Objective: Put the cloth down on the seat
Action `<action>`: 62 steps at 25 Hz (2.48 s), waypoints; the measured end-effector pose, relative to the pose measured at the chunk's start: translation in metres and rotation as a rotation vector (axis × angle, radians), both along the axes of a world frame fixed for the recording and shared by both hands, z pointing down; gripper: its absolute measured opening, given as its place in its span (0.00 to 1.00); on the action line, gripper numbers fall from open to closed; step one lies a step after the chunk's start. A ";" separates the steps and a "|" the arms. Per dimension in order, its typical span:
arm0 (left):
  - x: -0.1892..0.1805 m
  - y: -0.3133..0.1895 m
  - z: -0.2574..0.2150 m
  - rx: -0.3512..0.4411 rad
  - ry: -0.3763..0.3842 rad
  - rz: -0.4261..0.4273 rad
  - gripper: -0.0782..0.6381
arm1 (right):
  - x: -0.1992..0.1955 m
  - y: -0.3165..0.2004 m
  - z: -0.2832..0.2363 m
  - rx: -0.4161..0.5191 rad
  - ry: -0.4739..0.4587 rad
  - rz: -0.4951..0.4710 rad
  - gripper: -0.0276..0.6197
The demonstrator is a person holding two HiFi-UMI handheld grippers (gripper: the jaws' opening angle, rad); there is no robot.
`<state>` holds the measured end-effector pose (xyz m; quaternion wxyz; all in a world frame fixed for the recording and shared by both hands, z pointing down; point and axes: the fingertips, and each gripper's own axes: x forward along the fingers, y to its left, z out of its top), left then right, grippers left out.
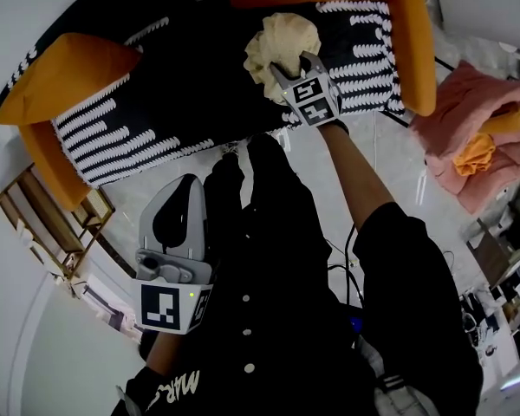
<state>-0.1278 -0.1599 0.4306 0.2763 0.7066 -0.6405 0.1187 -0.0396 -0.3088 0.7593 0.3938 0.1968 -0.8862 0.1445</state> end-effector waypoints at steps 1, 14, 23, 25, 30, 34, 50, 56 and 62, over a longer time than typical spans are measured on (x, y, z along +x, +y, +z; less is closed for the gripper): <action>0.002 -0.001 0.000 -0.001 -0.002 0.008 0.11 | 0.004 0.000 0.003 -0.007 0.009 0.006 0.37; 0.029 -0.012 0.000 0.013 -0.001 0.074 0.11 | 0.081 0.002 0.027 -0.114 0.090 0.169 0.63; 0.046 -0.017 -0.025 0.082 0.005 0.141 0.11 | 0.112 0.004 -0.027 -0.003 0.046 0.238 0.49; 0.048 -0.019 -0.032 0.104 -0.001 0.154 0.11 | 0.115 0.003 -0.046 0.044 0.018 0.254 0.43; 0.049 -0.025 -0.055 0.176 -0.015 0.188 0.11 | 0.119 0.003 -0.091 0.154 -0.011 0.302 0.26; 0.056 -0.027 -0.079 0.244 -0.021 0.234 0.11 | 0.122 0.012 -0.132 0.234 -0.032 0.299 0.16; 0.056 -0.026 -0.128 0.415 -0.044 0.315 0.11 | 0.117 0.041 -0.307 0.424 -0.262 0.344 0.09; 0.050 -0.029 -0.135 0.452 -0.056 0.315 0.11 | 0.124 0.055 -0.353 0.452 -0.326 0.362 0.09; 0.035 -0.041 -0.147 0.499 -0.083 0.309 0.11 | 0.137 0.059 -0.411 0.522 -0.403 0.417 0.09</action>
